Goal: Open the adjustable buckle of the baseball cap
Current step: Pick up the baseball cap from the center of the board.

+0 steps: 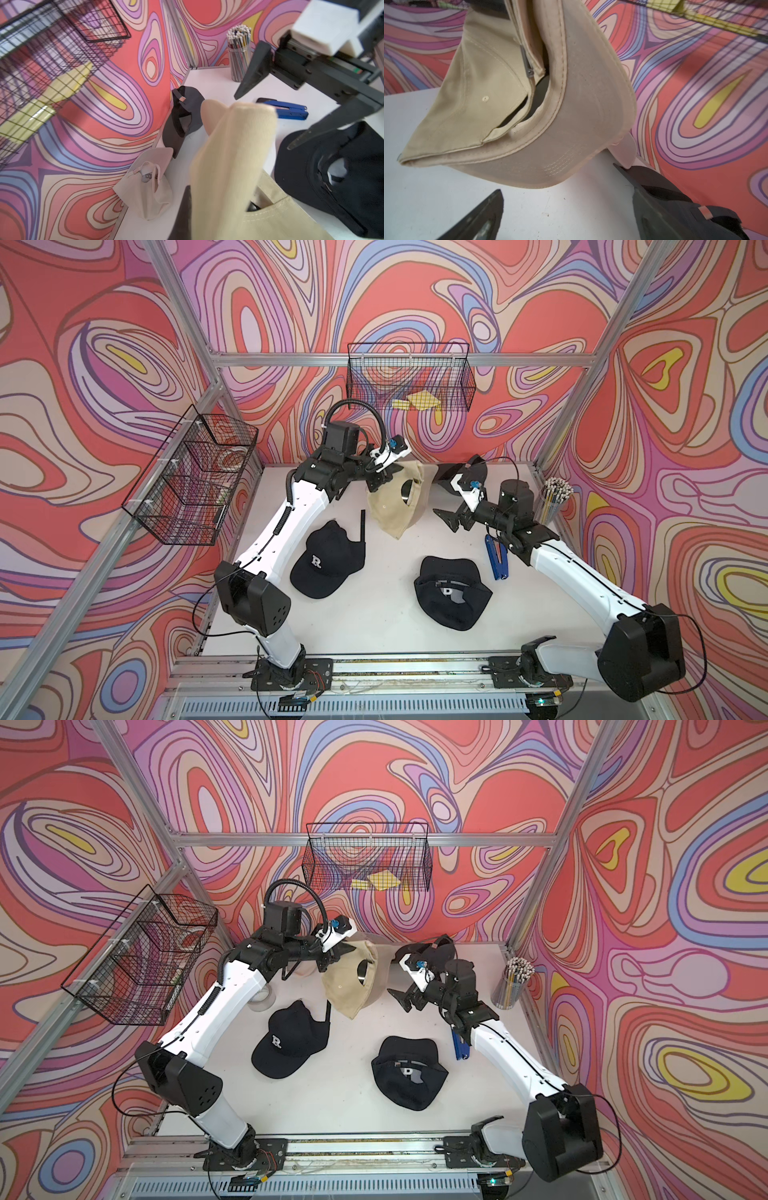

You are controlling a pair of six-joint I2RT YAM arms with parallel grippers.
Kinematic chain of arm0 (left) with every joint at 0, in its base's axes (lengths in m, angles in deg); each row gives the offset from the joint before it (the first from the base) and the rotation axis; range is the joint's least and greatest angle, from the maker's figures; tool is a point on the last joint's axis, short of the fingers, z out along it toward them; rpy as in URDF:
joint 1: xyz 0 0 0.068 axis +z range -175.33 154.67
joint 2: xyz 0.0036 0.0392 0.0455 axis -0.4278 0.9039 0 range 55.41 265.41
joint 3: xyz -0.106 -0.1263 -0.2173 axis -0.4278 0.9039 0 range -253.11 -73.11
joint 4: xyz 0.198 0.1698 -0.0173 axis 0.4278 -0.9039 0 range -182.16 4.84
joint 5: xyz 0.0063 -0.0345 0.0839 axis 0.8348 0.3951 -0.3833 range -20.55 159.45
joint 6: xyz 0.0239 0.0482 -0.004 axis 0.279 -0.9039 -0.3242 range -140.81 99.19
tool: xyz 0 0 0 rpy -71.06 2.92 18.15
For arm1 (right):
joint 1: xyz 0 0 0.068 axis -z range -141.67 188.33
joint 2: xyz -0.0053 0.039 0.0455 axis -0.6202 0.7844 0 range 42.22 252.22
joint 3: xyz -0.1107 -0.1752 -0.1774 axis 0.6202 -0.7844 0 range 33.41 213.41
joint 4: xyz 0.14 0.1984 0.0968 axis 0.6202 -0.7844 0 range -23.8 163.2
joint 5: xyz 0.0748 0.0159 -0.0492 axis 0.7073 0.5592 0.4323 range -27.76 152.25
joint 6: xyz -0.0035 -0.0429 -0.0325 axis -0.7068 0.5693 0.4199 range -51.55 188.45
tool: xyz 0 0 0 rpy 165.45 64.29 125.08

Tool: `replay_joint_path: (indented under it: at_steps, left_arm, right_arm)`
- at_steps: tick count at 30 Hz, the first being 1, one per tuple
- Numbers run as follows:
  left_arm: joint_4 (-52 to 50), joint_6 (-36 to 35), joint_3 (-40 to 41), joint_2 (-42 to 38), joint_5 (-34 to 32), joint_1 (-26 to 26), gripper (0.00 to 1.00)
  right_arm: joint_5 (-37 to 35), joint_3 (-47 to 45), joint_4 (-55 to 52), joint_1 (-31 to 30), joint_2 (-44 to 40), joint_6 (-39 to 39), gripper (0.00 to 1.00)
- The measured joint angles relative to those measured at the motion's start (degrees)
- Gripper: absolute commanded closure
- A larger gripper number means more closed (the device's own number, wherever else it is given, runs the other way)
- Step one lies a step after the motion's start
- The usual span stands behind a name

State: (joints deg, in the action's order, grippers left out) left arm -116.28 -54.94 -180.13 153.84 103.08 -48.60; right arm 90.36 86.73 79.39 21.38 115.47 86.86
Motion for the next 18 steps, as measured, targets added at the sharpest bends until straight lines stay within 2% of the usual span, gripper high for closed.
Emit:
replay_joint_path:
  at_steps: [4, 9, 12, 14, 18]
  left_arm:
    - [1.0, 6.9, -1.8, 1.6, -2.6, -0.1, 1.0]
    - [5.3, 15.1, 3.7, -0.2, -7.2, -0.8, 1.0]
    - [6.7, 20.6, 8.3, -2.6, -10.2, -1.8, 1.0]
    - [7.3, 23.6, 10.1, -4.1, -13.3, -2.8, 1.0]
    - [9.0, 27.7, 13.9, -8.0, -21.0, -6.1, 1.0]
  right_arm:
    - [-0.8, -3.5, 7.3, -0.4, -0.8, -5.0, 0.02]
    - [-1.2, -5.3, 12.0, -1.4, -0.7, -9.6, 0.05]
    - [-2.2, -5.3, 14.2, -4.4, -0.7, -10.4, 0.19]
    - [-2.7, -4.8, 14.2, -6.8, -0.7, -10.5, 0.38]
    - [-3.9, -2.4, 13.6, -10.5, -0.5, -11.5, 0.4]
